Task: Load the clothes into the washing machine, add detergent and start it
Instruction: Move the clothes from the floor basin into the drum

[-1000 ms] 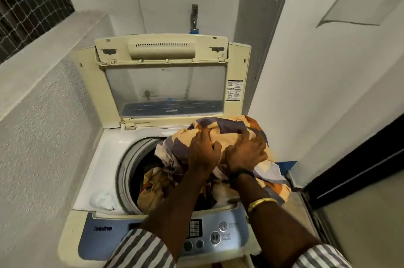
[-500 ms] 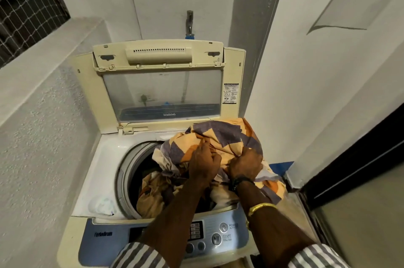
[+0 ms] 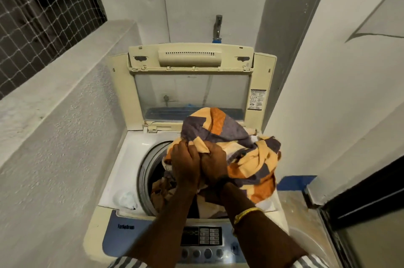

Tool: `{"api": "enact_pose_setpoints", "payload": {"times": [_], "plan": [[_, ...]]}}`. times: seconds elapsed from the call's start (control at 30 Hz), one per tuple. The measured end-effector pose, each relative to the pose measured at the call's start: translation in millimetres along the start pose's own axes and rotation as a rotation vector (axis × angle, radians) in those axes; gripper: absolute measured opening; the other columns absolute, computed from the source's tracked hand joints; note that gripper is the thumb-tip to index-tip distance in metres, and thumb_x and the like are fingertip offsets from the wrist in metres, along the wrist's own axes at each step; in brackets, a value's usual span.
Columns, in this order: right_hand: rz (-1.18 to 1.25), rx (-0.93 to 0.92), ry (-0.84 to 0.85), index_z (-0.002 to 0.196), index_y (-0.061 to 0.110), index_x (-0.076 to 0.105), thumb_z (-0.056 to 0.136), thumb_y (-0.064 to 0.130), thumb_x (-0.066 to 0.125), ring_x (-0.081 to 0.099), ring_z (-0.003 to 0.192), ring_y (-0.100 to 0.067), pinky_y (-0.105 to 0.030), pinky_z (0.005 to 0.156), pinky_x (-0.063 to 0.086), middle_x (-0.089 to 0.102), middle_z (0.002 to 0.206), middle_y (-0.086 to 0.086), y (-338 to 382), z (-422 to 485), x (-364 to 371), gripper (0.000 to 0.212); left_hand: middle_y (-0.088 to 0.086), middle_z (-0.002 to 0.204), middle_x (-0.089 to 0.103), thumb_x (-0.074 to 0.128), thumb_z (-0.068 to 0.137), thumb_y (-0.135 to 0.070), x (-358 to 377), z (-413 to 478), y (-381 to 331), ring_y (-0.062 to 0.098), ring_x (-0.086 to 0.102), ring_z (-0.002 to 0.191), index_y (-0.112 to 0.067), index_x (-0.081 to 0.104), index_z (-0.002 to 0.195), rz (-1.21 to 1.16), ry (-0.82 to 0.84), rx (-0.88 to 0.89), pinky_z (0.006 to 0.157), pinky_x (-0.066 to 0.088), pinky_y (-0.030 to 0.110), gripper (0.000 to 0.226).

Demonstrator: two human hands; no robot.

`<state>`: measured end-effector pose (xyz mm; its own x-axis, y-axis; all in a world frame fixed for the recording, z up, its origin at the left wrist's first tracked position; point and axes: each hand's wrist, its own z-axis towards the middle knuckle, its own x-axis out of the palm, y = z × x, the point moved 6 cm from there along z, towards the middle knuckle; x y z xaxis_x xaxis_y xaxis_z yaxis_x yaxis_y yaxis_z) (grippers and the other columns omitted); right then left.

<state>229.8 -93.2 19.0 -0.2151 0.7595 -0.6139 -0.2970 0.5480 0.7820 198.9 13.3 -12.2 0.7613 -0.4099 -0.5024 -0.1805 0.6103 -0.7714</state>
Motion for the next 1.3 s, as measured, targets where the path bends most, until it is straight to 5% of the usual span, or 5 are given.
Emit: {"api": "enact_pose_setpoints", "payload": {"times": [0.27,0.6,0.83,1.13,1.3], "plan": [[0.129,0.082,0.119,0.104,0.021,0.07,0.096,0.04,0.052,0.064,0.089,-0.016,-0.038,0.084,0.054,0.072,0.102,-0.001,-25.5,-1.6,50.6,0.028,0.013,0.119,0.06,0.055,0.096,-0.02,-8.4,2.1,39.7,0.025,0.057,0.11,-0.007,0.054,0.13,0.003,0.121,0.025,0.092,0.048,0.038,0.036],[-0.001,0.232,0.379,0.136,0.01,0.056,0.091,0.04,0.045,0.052,0.129,-0.03,-0.036,0.115,0.033,0.057,0.139,-0.014,-104.7,-5.1,88.2,0.055,0.006,0.156,0.036,0.03,0.091,-0.032,61.0,-37.4,81.8,0.022,0.029,0.146,-0.021,0.047,0.145,0.149,0.69,0.046,0.117,0.019,0.029,0.057],[-0.184,0.311,0.58,0.138,0.004,0.053,0.102,0.015,0.049,0.05,0.132,-0.029,-0.03,0.111,0.032,0.053,0.142,-0.016,-152.2,-27.0,92.9,0.038,0.01,0.162,0.022,0.012,0.079,-0.043,89.4,-81.1,88.4,0.024,0.021,0.149,-0.014,0.028,0.153,0.301,1.033,-0.103,0.121,0.011,0.032,0.081],[-0.368,0.168,-0.273,0.122,0.022,0.065,0.09,0.024,0.057,0.058,0.114,-0.033,-0.049,0.097,0.045,0.064,0.12,-0.011,-87.5,-9.8,-2.7,0.034,0.002,0.11,0.07,0.041,0.083,-0.038,64.9,-48.2,62.3,0.023,0.063,0.102,-0.02,0.071,0.11,0.063,0.563,-0.266,0.09,0.048,0.036,0.044],[-0.461,0.365,-0.174,0.152,0.038,0.027,0.075,0.051,0.071,-0.003,0.152,-0.041,-0.065,0.114,0.002,-0.001,0.166,-0.014,-106.4,-5.4,-26.6,0.09,0.0,0.103,0.073,0.044,0.084,-0.028,58.2,-44.6,51.4,0.02,0.065,0.095,-0.022,0.073,0.102,0.061,0.47,-0.215,0.084,0.052,0.033,0.035]]}}
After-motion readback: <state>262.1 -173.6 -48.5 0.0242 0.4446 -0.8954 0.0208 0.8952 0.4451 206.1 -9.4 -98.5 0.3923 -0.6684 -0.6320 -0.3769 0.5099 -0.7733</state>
